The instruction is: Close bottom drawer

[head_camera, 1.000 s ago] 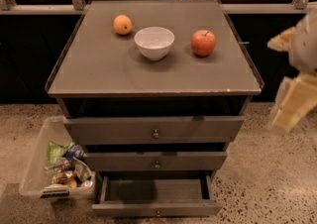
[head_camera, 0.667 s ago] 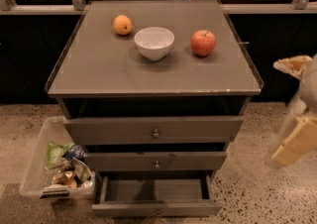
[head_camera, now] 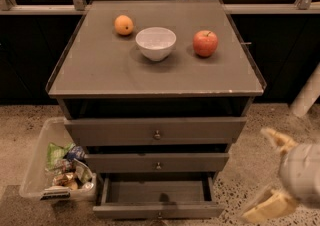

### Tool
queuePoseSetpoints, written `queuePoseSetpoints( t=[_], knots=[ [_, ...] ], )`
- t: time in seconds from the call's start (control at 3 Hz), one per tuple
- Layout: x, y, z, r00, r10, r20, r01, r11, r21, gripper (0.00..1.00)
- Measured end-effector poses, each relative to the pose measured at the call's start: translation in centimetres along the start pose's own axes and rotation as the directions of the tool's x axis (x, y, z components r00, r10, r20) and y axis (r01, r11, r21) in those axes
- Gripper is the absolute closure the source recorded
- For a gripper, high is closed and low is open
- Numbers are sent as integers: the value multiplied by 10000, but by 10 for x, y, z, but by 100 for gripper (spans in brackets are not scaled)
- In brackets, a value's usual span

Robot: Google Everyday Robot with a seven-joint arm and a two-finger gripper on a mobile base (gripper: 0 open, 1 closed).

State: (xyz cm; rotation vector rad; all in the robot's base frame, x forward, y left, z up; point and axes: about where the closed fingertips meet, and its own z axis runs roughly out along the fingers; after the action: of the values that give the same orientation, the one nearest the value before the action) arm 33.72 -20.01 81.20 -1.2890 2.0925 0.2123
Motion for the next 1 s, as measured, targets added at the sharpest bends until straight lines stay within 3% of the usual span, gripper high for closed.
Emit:
queuePoseSetpoints(
  t=[0.33,0.67,1.0],
  knots=[
    [60,35,86,9843,1663,596,-1603,9826,-942,0],
    [91,38,121,9686,2404,625,-2335,9670,-1019,0],
    [90,40,119,9687,2391,662,-2319,9675,-1010,0]
  ],
)
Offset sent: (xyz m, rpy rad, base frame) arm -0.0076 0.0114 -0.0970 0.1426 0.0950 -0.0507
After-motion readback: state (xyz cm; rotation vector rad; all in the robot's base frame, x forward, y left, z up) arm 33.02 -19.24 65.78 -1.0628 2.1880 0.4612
